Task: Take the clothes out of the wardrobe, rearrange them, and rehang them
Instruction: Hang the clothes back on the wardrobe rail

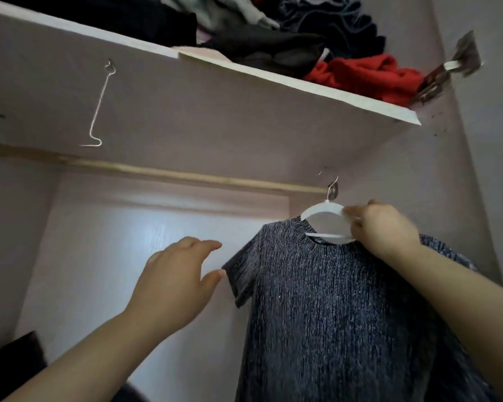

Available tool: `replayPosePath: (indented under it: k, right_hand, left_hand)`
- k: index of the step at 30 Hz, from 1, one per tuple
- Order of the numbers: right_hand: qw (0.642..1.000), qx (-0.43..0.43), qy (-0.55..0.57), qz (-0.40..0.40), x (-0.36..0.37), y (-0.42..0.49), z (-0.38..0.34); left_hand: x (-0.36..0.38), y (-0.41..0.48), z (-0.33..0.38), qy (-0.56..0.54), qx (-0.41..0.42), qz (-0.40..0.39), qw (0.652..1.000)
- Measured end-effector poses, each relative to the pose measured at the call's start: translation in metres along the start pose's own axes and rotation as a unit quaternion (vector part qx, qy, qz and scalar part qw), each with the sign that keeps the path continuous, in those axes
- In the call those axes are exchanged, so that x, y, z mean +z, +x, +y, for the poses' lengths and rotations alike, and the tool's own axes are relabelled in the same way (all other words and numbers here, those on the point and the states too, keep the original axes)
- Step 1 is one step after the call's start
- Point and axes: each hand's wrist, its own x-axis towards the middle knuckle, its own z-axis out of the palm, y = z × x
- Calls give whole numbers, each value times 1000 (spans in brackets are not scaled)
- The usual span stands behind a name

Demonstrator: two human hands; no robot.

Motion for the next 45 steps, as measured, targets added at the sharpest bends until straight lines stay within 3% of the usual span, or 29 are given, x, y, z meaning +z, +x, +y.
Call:
replayPosePath:
  k: [9,21,25,30,37,41,45]
  right_hand:
    - [999,31,4,-25,59,69,10]
    - [990,40,-115,-67,107,43,-13]
    - [988,-39,-140,-58,108,-2,-45]
    - [973,-171,-25,-151,117,-112,-118]
    - [881,-296,193,-316,114,-319,-227]
    - [816,-354,260,-376,94,-429,-273]
    - [716,-442,316,-439,63,-514,-307]
  left_hand:
    - [54,28,-2,14,20,22,999]
    - [68,-23,-36,9,-16,-43,999]
    - [47,-52,-42,1,-37,-53,998]
    - [9,-110,-60,33,-104,-96,989]
    - [-45,-269,-88,117,-220,-251,935]
    - [-81,-390,-80,129,-350,-316,872]
    - [-131,-496,-48,148,-478,-357,789]
